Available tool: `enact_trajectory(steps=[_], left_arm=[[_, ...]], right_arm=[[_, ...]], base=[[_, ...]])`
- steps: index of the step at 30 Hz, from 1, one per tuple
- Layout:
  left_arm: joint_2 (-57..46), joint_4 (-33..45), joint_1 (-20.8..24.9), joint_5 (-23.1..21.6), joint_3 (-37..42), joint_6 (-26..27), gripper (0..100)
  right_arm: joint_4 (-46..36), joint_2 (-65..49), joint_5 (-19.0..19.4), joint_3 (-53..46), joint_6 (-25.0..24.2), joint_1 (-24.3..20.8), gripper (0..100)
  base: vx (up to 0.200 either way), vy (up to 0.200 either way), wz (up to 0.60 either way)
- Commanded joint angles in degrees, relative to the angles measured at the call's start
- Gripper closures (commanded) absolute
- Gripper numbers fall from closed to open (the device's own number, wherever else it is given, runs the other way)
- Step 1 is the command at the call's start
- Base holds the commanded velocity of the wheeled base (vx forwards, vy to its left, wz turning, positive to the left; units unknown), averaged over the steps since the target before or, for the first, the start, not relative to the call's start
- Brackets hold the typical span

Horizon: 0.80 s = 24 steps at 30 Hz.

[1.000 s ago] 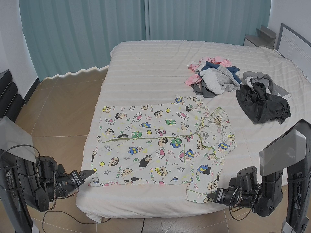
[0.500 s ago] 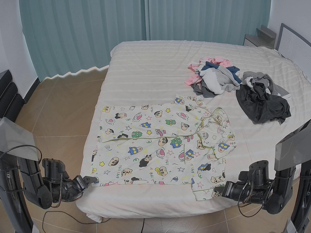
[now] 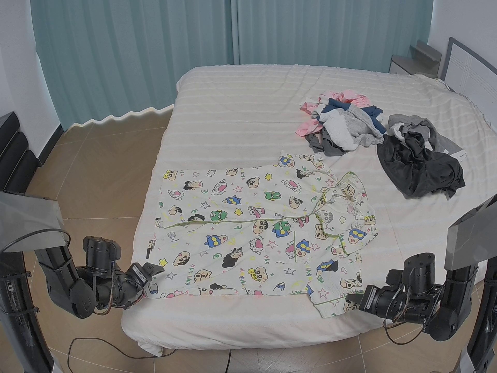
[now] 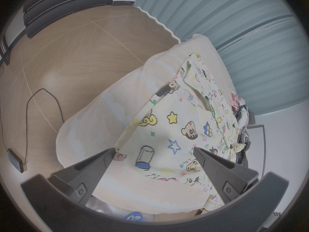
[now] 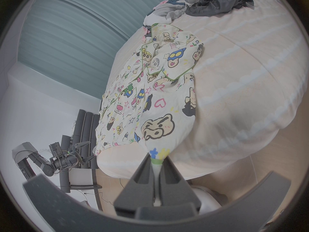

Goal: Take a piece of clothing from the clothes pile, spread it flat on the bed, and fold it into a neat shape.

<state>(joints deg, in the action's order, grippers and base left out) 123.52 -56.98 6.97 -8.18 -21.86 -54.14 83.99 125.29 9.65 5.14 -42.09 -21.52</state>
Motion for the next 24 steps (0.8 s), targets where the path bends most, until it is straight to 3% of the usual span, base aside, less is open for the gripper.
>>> enact_trajectory(steps=[1, 4, 12, 24], left_arm=[[-0.4, 0.0, 1.6, 0.2, -0.8, -0.1, 0], [0.1, -0.1, 2.8, 0.7, -0.9, -0.1, 0], [2.5, -0.1, 3.4, 8.1, -1.5, 0.5, 0], [3.8, 0.0, 3.5, 8.6, -2.6, 1.8, 0]], right_arm=[[0.0, -0.1, 0.0, 0.0, 0.0, 0.5, 100], [0.0, -0.1, 0.0, 0.3, 0.0, 0.2, 100], [0.2, -0.1, 0.0, 0.0, 0.0, 0.1, 100], [0.2, -0.1, -0.1, 0.1, 0.0, -0.1, 100]], base=[[0.000, 0.000, 0.00], [0.000, 0.000, 0.00], [0.000, 0.000, 0.00], [0.000, 0.000, 0.00]])
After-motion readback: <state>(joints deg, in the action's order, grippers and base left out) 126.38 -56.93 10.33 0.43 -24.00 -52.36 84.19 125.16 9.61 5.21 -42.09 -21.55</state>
